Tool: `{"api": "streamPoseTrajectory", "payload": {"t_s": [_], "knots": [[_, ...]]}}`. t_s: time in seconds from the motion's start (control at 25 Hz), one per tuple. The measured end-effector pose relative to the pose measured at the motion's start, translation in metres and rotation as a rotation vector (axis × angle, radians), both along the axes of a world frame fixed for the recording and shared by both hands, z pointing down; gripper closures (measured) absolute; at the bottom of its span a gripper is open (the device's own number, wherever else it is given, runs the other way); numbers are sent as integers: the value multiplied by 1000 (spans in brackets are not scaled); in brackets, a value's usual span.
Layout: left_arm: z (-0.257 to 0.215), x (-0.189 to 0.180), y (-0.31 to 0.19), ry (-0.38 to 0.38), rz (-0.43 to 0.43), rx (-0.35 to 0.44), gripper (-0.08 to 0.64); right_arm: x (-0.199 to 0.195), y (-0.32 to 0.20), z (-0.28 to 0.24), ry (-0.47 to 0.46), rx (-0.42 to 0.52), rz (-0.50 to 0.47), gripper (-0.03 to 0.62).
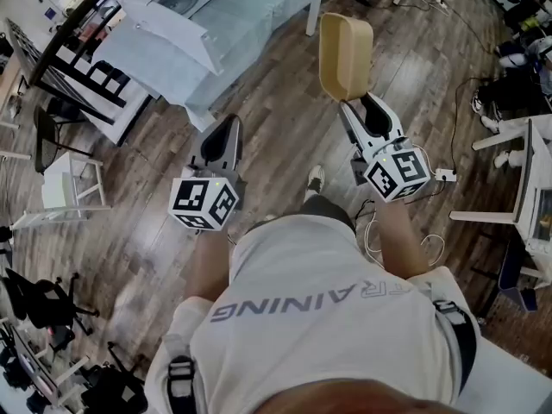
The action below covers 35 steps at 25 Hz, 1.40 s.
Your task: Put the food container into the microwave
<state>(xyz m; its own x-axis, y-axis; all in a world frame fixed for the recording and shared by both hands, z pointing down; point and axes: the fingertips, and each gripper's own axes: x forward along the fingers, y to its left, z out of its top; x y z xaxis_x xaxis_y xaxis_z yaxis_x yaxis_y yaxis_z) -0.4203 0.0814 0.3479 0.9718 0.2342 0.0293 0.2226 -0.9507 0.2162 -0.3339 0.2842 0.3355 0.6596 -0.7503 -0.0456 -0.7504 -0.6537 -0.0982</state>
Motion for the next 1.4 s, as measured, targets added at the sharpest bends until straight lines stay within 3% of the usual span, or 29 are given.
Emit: {"api": "streamPoseTrajectory", "payload": {"t_s": [0.48,1.4], "knots": [[4,30,-6,-14,-13,-21,515,37,1,0,-24,26,-1,383],[-11,212,9,-37,-78,-18,515,233,4,-9,-58,57,-112,383]]}}
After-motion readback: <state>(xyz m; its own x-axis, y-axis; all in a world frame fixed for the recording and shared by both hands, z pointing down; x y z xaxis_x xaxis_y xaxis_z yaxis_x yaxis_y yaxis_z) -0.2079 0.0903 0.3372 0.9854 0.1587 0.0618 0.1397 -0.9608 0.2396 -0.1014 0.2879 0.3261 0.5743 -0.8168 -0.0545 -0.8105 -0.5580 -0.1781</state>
